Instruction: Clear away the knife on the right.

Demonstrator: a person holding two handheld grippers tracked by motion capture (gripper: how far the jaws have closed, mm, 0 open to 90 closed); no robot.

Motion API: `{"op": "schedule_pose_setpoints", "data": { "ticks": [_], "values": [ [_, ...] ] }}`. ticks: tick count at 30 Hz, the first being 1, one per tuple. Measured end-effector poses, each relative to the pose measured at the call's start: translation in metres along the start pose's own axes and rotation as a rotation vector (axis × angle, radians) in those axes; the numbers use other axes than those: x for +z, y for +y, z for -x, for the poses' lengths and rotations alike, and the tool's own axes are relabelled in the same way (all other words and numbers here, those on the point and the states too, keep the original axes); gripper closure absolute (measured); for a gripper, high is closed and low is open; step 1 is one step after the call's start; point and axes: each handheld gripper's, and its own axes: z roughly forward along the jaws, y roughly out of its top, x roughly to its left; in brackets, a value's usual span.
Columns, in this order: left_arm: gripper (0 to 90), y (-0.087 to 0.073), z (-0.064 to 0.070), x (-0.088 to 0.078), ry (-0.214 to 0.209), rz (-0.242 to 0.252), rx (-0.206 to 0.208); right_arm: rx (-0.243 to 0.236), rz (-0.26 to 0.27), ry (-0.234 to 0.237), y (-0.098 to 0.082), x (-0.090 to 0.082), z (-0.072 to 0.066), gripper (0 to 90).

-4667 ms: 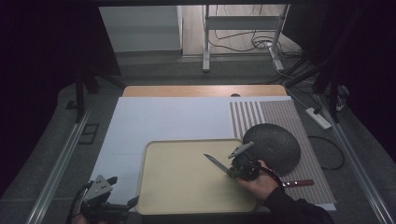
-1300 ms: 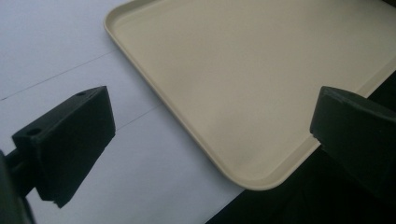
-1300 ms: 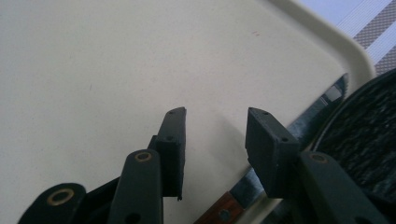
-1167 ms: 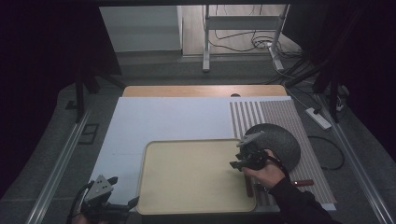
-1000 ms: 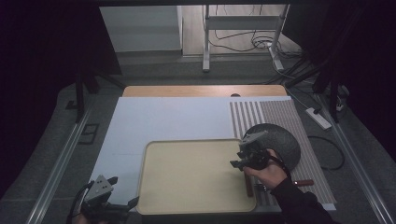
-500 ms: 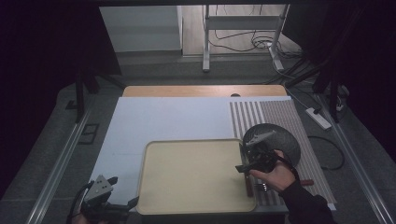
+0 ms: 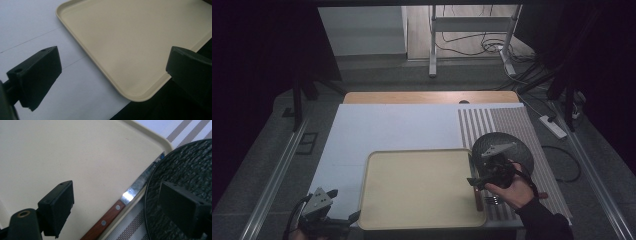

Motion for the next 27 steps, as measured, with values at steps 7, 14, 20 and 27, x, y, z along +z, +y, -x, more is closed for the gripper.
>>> {"op": "schedule_pose_setpoints", "data": {
  "ticks": [7,14,20,27],
  "values": [
    [0.1,0.000,0.000,0.000,0.000,0.000,-0.001,0.014,0.026,-0.022,-0.009,-0.011,0.002,9.2],
    [0.1,0.000,0.000,0.000,0.000,0.000,-0.002,0.032,0.059,-0.044,-0.019,-0.022,0.006,7.9],
    [0.1,0.000,-0.001,0.000,0.000,0.001,-0.005,0.050,0.084,-0.065,-0.027,-0.030,0.008,7.2],
    [0.0,0.000,-0.001,-0.001,0.000,0.004,-0.015,0.067,0.105,-0.092,-0.037,-0.039,0.010,6.9]
  ]
}}
